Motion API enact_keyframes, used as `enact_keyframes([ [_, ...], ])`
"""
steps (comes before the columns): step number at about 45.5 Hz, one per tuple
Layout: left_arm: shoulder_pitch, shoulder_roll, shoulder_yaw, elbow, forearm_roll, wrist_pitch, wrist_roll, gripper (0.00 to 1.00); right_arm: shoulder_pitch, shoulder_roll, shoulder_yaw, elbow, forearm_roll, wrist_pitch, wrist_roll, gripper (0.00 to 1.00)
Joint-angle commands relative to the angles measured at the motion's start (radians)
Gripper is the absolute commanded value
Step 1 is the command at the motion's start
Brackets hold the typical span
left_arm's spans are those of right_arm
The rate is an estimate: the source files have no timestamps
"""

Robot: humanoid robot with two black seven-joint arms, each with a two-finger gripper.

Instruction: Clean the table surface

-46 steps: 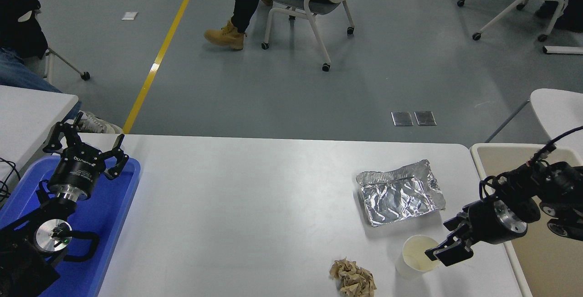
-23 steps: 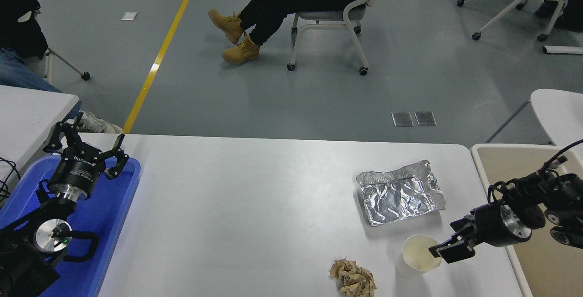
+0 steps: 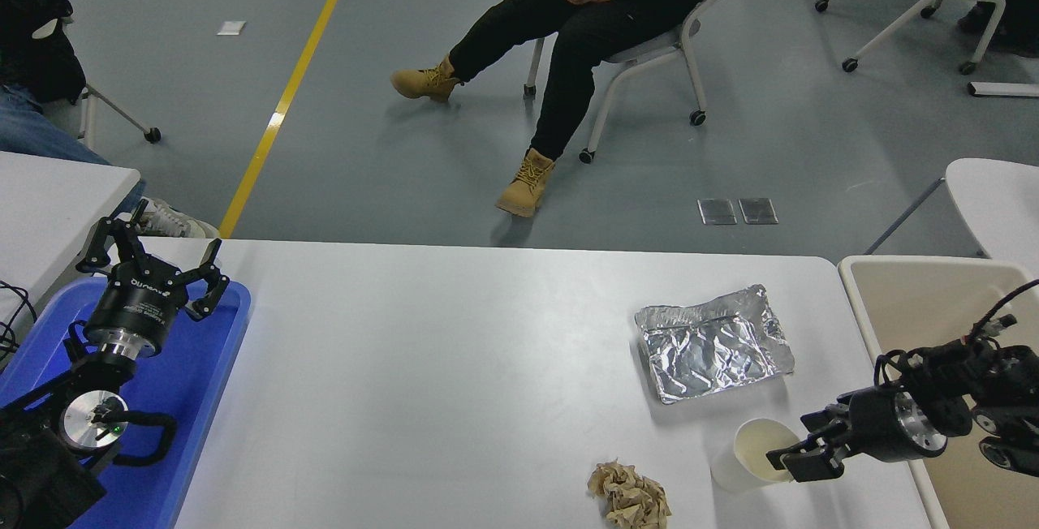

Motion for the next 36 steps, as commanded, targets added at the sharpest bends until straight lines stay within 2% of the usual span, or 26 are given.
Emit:
enact_keyframes([
  [1, 0.0, 0.0, 0.0, 0.0, 0.0, 0.0, 0.0, 1.0, -0.007, 0.006, -0.008, -0.007, 0.0, -0.005, 0.009, 0.0],
  [28, 0.0, 0.0, 0.0, 0.0, 0.0, 0.0, 0.0, 1.0, 0.009, 0.005, 0.002, -0.01, 0.004, -0.008, 0.05, 0.0],
  [36, 0.0, 0.0, 0.0, 0.0, 0.0, 0.0, 0.0, 1.0, 0.019, 0.005, 0.051, -0.009, 0.09, -0.009, 0.079, 0.0],
])
